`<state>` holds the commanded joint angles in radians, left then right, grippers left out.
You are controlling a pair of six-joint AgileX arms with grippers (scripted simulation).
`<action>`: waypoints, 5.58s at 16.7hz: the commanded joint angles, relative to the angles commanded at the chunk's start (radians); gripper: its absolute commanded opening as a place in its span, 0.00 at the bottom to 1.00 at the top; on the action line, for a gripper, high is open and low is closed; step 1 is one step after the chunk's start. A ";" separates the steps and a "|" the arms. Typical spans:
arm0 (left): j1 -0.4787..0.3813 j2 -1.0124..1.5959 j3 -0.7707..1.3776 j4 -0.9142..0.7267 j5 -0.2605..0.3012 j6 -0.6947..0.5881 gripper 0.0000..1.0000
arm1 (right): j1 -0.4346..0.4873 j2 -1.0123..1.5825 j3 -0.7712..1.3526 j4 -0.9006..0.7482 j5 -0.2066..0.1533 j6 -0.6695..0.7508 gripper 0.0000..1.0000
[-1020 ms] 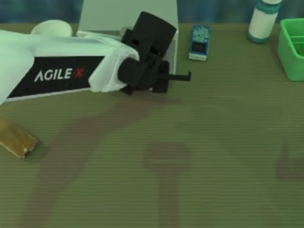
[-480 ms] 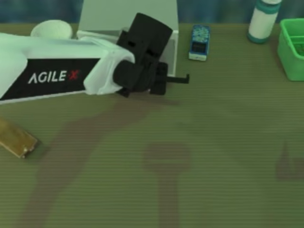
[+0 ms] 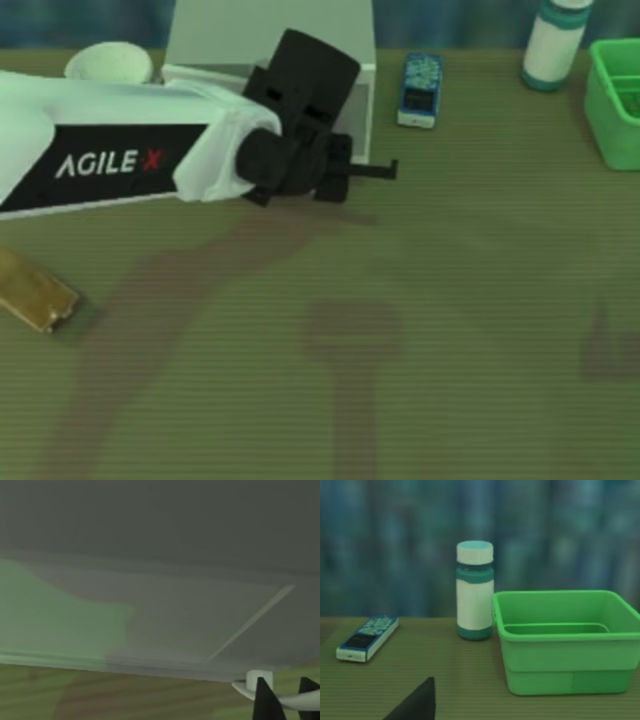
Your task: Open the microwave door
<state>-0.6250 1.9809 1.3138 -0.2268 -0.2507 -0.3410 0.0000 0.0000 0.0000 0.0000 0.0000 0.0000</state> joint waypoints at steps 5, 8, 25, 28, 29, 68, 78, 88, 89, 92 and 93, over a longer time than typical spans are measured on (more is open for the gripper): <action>0.000 0.000 0.000 0.000 0.000 0.000 0.00 | 0.000 0.000 0.000 0.000 0.000 0.000 1.00; 0.000 0.000 0.000 0.000 0.000 0.000 0.00 | 0.000 0.000 0.000 0.000 0.000 0.000 1.00; 0.008 -0.027 -0.040 0.023 0.030 0.038 0.00 | 0.000 0.000 0.000 0.000 0.000 0.000 1.00; 0.008 -0.027 -0.041 0.023 0.030 0.039 0.00 | 0.000 0.000 0.000 0.000 0.000 0.000 1.00; 0.008 -0.027 -0.041 0.023 0.030 0.039 0.00 | 0.000 0.000 0.000 0.000 0.000 0.000 1.00; 0.017 -0.050 -0.075 0.041 0.058 0.074 0.00 | 0.000 0.000 0.000 0.000 0.000 0.000 1.00; 0.017 -0.050 -0.075 0.041 0.058 0.074 0.00 | 0.000 0.000 0.000 0.000 0.000 0.000 1.00; 0.027 -0.074 -0.110 0.058 0.089 0.111 0.00 | 0.000 0.000 0.000 0.000 0.000 0.000 1.00; 0.027 -0.074 -0.110 0.058 0.089 0.111 0.00 | 0.000 0.000 0.000 0.000 0.000 0.000 1.00; 0.027 -0.074 -0.110 0.058 0.089 0.111 0.00 | 0.000 0.000 0.000 0.000 0.000 0.000 1.00; 0.027 -0.074 -0.110 0.058 0.089 0.111 0.00 | 0.000 0.000 0.000 0.000 0.000 0.000 1.00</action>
<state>-0.5984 1.9066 1.2040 -0.1688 -0.1620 -0.2298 0.0000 0.0000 0.0000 0.0000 0.0000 0.0000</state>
